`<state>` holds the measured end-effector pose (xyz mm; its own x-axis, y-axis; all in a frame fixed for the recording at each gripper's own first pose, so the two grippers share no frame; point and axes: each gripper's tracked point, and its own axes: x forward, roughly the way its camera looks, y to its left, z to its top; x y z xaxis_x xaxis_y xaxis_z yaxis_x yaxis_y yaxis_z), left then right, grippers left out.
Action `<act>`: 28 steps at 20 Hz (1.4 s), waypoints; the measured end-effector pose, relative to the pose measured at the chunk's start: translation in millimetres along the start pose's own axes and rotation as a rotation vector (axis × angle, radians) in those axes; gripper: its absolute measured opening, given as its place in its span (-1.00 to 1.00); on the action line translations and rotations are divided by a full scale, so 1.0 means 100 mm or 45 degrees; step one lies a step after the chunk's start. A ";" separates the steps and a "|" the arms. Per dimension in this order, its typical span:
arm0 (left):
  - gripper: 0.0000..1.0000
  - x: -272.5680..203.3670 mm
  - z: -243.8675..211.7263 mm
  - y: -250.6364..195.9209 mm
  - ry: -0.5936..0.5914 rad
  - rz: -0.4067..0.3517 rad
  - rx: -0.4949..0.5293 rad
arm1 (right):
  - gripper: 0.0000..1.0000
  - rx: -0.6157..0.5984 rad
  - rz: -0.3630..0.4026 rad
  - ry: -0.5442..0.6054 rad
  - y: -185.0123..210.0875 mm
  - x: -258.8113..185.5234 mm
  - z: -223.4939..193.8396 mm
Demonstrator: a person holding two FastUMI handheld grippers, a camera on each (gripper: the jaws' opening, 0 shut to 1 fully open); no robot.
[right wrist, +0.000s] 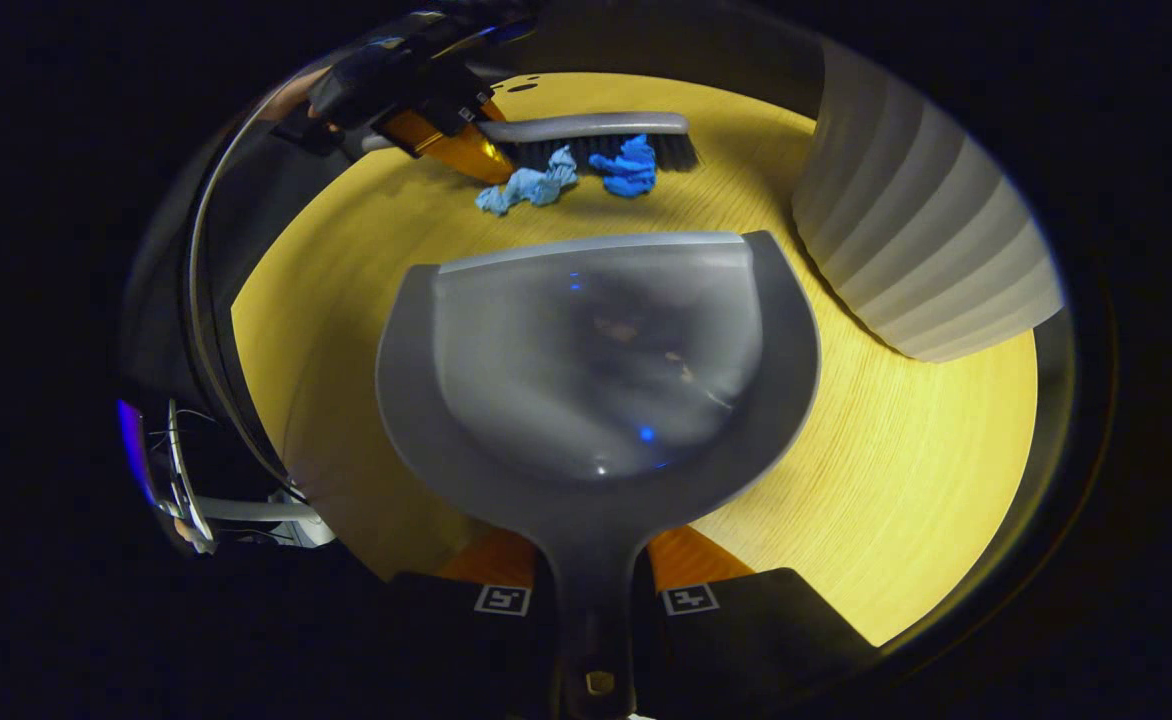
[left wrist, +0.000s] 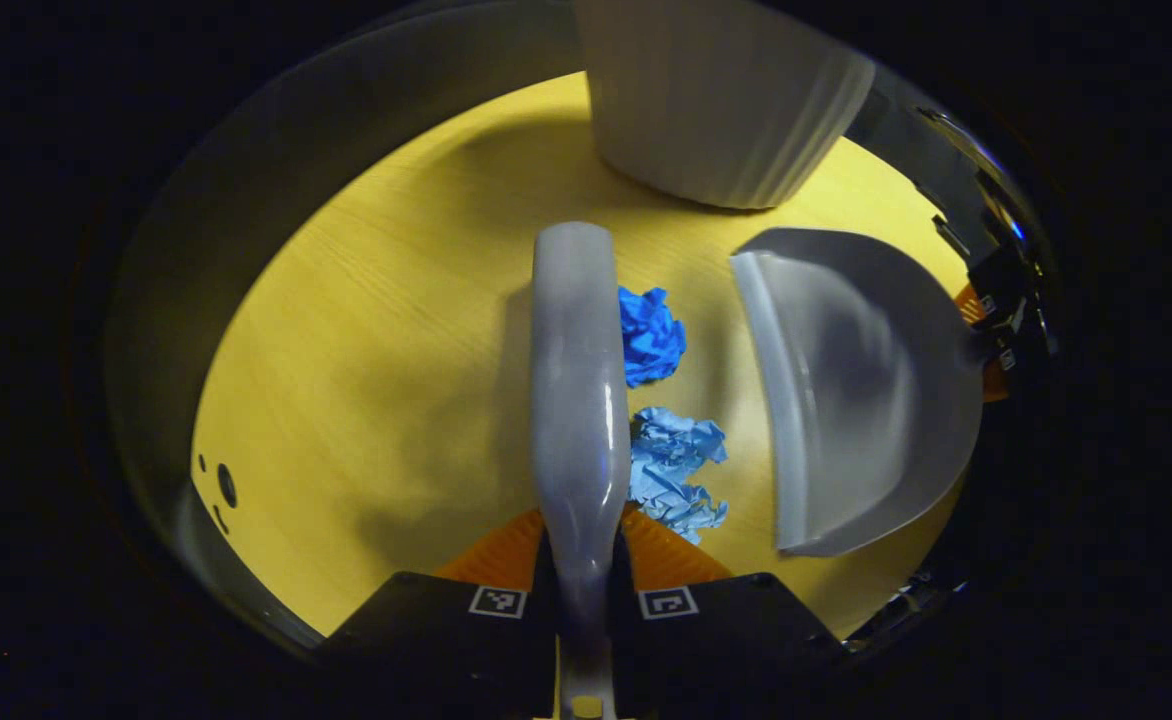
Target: Pick up the small broom and dustpan from the desktop, sweep the trash into the dustpan with the broom, and then empty the trash into the garbage bin.
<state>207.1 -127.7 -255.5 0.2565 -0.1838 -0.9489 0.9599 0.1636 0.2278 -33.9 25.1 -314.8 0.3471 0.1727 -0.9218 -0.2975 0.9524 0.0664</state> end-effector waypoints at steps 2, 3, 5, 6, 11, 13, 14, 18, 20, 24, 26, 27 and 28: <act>-0.40 -0.02 -0.02 -0.23 0.017 -0.049 -0.023 | -0.35 -0.004 0.011 -0.005 -0.01 0.01 0.00; -0.47 -0.04 -0.03 -0.38 0.028 -0.079 -0.039 | -0.35 -0.006 0.013 -0.008 -0.01 0.00 0.01; -0.53 -0.09 -0.05 -0.59 0.047 -0.121 -0.076 | -0.34 -0.014 0.010 -0.016 -0.01 0.00 0.01; -0.48 -0.12 -0.07 -0.70 0.054 -0.145 -0.101 | -0.34 -0.014 0.011 -0.024 -0.02 0.00 0.01; -0.48 -0.25 -0.03 -1.13 0.045 -0.239 -0.293 | -0.35 -0.034 -0.006 -0.043 -0.04 -0.02 0.01; -0.41 -0.27 -0.03 -1.14 0.034 -0.191 -0.328 | -0.35 -0.039 -0.009 -0.057 -0.05 -0.02 0.00; -0.47 -0.29 -0.05 -1.10 0.023 -0.148 -0.344 | -0.35 -0.037 -0.010 -0.070 -0.05 -0.03 0.00; -0.47 -0.43 -0.13 -1.02 -0.062 -0.008 -0.448 | -0.36 -0.008 -0.025 -0.098 -0.09 -0.10 -0.03; -0.48 -0.54 -0.26 -0.96 -0.123 0.052 -0.520 | -0.36 0.016 -0.042 -0.129 -0.11 -0.15 -0.01; -0.48 -0.81 -0.69 -0.87 -0.209 0.138 -0.671 | -0.36 0.008 -0.033 -0.145 -0.07 -0.43 -0.02; -0.48 -0.81 -0.98 -0.79 -0.221 0.157 -0.709 | -0.36 -0.027 -0.054 -0.147 -0.07 -0.65 -0.03; -0.48 -0.80 -1.15 -0.76 -0.219 0.162 -0.720 | -0.36 -0.041 -0.079 -0.162 -0.07 -0.79 -0.02; -0.48 -0.78 -1.32 -0.75 -0.217 0.164 -0.736 | -0.35 -0.049 -0.105 -0.188 -0.09 -0.82 0.02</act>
<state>100.4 2.5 -227.5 0.4266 -0.2724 -0.8624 0.7157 0.6848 0.1377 -58.6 2.9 -238.8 0.4979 0.1319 -0.8571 -0.2956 0.9550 -0.0248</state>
